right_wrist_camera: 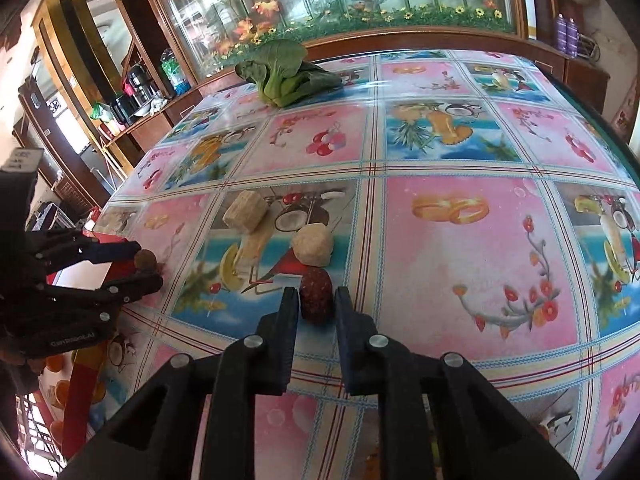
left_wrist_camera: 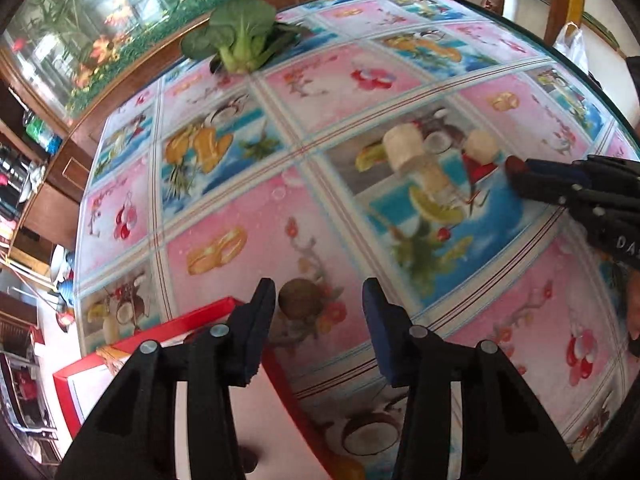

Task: Organize fruits
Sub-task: 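Grasp a dark red date with the right tool while the left tool grasps a brown kiwi, then carry the date toward the tray with the right tool while the left tool carries the kiwi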

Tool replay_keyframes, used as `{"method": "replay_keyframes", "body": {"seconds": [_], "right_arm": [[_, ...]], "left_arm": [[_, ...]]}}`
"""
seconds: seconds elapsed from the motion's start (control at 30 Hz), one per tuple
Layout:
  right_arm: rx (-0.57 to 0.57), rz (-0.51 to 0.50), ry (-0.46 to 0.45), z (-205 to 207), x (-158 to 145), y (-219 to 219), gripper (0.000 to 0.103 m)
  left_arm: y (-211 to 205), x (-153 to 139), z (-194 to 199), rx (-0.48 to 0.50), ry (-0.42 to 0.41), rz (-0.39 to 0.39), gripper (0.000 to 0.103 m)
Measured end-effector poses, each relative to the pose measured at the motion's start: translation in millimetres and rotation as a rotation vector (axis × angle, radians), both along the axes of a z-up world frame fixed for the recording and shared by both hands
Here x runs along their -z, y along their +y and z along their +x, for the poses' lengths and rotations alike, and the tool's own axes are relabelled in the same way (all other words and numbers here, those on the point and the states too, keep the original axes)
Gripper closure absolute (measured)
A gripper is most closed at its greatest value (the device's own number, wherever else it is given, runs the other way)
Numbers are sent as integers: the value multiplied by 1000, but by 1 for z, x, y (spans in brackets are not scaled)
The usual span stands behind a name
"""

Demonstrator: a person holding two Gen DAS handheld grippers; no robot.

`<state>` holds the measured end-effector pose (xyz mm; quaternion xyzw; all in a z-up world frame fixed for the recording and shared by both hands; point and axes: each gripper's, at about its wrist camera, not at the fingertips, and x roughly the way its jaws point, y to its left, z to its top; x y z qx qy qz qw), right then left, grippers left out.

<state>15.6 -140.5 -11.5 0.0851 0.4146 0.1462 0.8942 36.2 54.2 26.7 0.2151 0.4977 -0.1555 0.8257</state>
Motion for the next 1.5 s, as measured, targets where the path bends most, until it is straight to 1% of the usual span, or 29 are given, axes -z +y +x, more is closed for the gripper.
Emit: {"method": "replay_keyframes", "body": {"seconds": [0.1, 0.17, 0.2, 0.27, 0.3, 0.33, 0.4, 0.5, 0.6, 0.7, 0.77, 0.87, 0.93, 1.17, 1.27, 1.4, 1.5], "right_arm": [[0, 2, -1, 1, 0, -1, 88], [0, 2, -2, 1, 0, -1, 88], [-1, 1, -4, 1, -1, -1, 88], [-3, 2, -6, 1, -1, -1, 88], [-5, 3, -7, 1, -1, -1, 88], [-9, 3, -7, 1, -1, -2, 88], [-15, 6, -7, 1, -1, -2, 88], [-34, -1, -10, 1, -1, -2, 88], [-60, -4, -9, 0, -1, -4, 88], [-86, -16, -12, -2, -1, -5, 88], [-97, -12, -10, -3, -1, -7, 88], [-104, -1, -8, -3, 0, -10, 88], [-99, 12, -16, -4, -1, -11, 88], [-96, 48, -117, -15, -14, -10, 88], [-71, 50, -137, -15, -16, -12, 88], [-27, 42, -186, -19, -21, -16, 88], [9, 34, -220, -22, -24, -19, 88]], "left_arm": [[0, 3, -2, 6, -9, -6, 57], [0, 3, -1, -6, 2, -29, 64], [0, 3, -1, -9, 7, -42, 69], [-1, 4, -1, -12, 1, -48, 73], [-3, 4, -3, -10, -5, -46, 77], [-4, 5, -5, -12, -14, -42, 78], [-7, 5, -8, -25, -30, -32, 78], [-11, 5, -15, -36, -31, -64, 78], [-19, 5, -27, -58, -34, -65, 78], [-31, 4, -44, -78, -11, -113, 78], [-41, 4, -59, -83, -15, -129, 78], [-47, 4, -76, -102, 3, -199, 78], [-47, 1, -88, -121, -1, -245, 78], [-26, -16, -123, -175, -49, -357, 78], [-17, -23, -136, -185, -73, -375, 78], [-8, -32, -154, -193, -98, -411, 78], [-8, -40, -170, -177, -126, -429, 78]]}}
